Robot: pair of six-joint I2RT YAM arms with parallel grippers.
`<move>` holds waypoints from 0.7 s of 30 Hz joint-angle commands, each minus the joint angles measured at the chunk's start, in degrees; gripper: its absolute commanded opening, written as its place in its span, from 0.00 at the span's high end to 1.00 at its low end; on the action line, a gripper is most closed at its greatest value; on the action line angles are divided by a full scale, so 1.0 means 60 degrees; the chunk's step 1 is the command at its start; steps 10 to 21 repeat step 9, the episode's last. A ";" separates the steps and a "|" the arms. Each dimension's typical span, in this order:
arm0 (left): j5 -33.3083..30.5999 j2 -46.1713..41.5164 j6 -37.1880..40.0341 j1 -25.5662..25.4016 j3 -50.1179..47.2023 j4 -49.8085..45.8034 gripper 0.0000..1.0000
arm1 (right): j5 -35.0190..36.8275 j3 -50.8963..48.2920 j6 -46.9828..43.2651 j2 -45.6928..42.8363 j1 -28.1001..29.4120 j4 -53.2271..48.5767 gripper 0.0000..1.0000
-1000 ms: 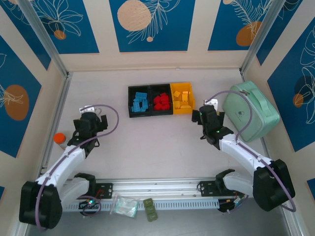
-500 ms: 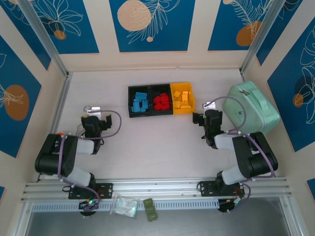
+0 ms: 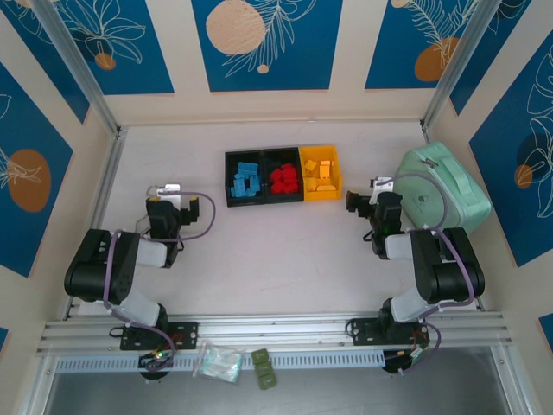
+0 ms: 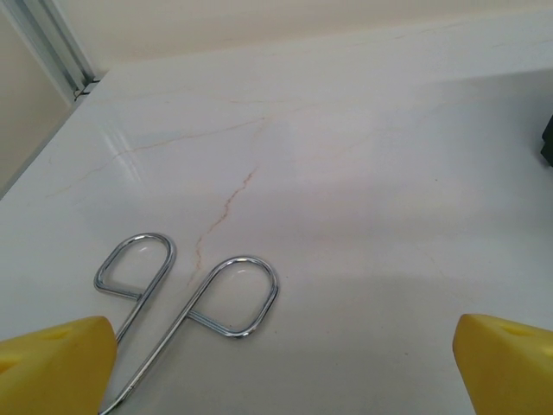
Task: Sort the legos into containers by color
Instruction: Reset both arms
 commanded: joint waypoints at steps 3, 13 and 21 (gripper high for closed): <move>-0.0223 0.0037 0.0235 -0.0155 -0.0088 0.0598 0.01 | -0.0388 0.0080 0.0166 -0.0021 -0.0121 0.0209 0.01; -0.0112 0.0023 0.0304 -0.0190 -0.0119 0.0621 0.01 | -0.0297 0.0021 0.0127 -0.0042 -0.0065 0.0289 0.01; -0.0112 0.0023 0.0304 -0.0190 -0.0119 0.0621 0.01 | -0.0297 0.0021 0.0127 -0.0042 -0.0065 0.0289 0.01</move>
